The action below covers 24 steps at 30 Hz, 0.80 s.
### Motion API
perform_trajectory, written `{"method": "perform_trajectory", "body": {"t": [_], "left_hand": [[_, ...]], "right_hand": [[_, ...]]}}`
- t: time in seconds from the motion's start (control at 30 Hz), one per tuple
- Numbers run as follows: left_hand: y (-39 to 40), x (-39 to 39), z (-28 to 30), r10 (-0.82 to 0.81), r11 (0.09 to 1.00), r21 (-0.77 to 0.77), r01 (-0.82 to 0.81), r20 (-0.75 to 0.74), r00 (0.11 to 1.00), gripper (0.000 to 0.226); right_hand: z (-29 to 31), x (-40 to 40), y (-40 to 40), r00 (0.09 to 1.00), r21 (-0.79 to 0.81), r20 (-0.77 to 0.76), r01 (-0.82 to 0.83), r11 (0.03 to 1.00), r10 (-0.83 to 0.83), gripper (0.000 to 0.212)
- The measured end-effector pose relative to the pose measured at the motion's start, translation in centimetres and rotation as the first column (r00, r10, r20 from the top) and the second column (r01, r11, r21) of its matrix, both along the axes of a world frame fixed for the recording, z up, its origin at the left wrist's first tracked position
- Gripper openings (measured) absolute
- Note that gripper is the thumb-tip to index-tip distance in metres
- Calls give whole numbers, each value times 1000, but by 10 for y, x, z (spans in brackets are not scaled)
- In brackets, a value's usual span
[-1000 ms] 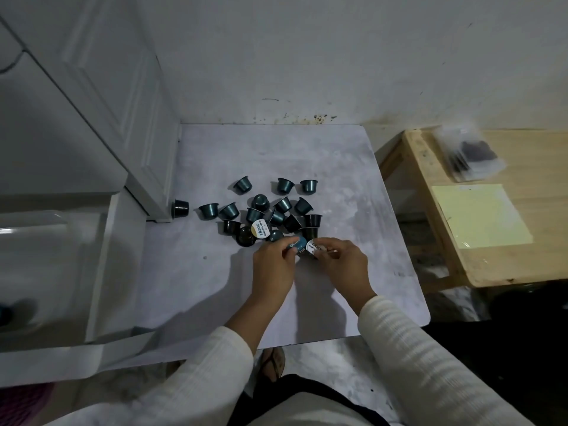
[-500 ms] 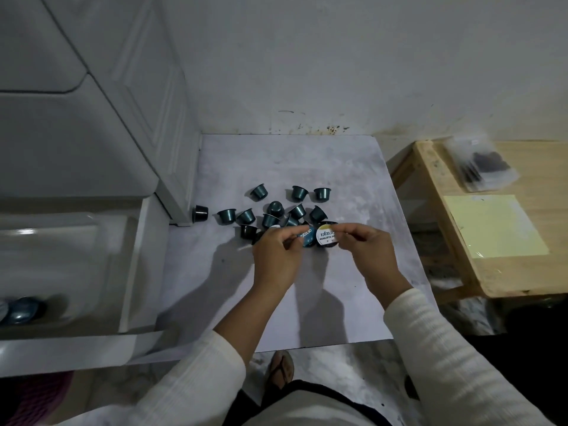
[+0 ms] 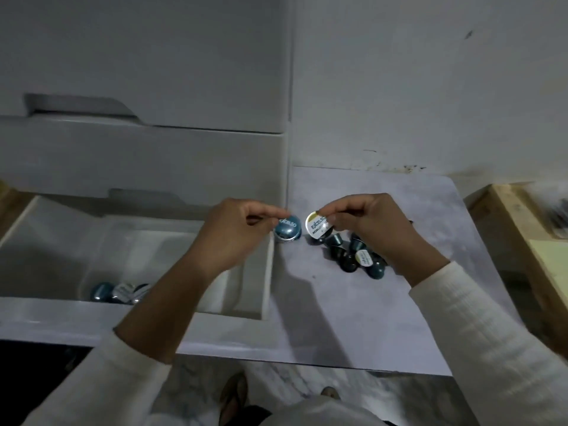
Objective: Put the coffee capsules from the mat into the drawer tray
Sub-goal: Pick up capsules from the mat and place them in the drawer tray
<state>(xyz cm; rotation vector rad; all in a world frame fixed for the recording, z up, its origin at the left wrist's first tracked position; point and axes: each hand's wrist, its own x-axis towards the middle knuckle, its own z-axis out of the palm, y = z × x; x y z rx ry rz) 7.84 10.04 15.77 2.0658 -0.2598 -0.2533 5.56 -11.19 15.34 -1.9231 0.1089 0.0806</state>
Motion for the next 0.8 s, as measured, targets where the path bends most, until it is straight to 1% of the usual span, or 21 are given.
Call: {"method": "perform_trajectory", "body": {"t": [0.07,0.13,0.23,0.33,0.47,0.67,0.8], "left_hand": [[42,10,1,-41,994,99,43,-28,999,22],[78,21,-6,-74,981,173,89,-94,993,21],[121,38,-26,-149,956,226,186,-170,974,21],[152,54,-51,-244,910,278,306,-236,941,20],[177,71,-81,-313,859,306,411,-322,894,20],[188,83,-102,-417,788,283,547,-410,812,18],[187,87,-111,-450,778,240,581,-434,781,17]], "right_hand": [[1,11,33,996,-20,-25,-82,996,81,17],[0,23,66,985,-34,-55,-167,985,165,16],[-9,39,112,957,-102,-123,-275,956,262,17],[-26,50,148,927,-164,-213,-345,924,309,14],[-48,59,182,900,-285,-289,-406,868,326,16],[-74,61,207,844,-332,-414,-488,807,340,19],[-81,60,212,836,-374,-442,-502,780,326,18]]}}
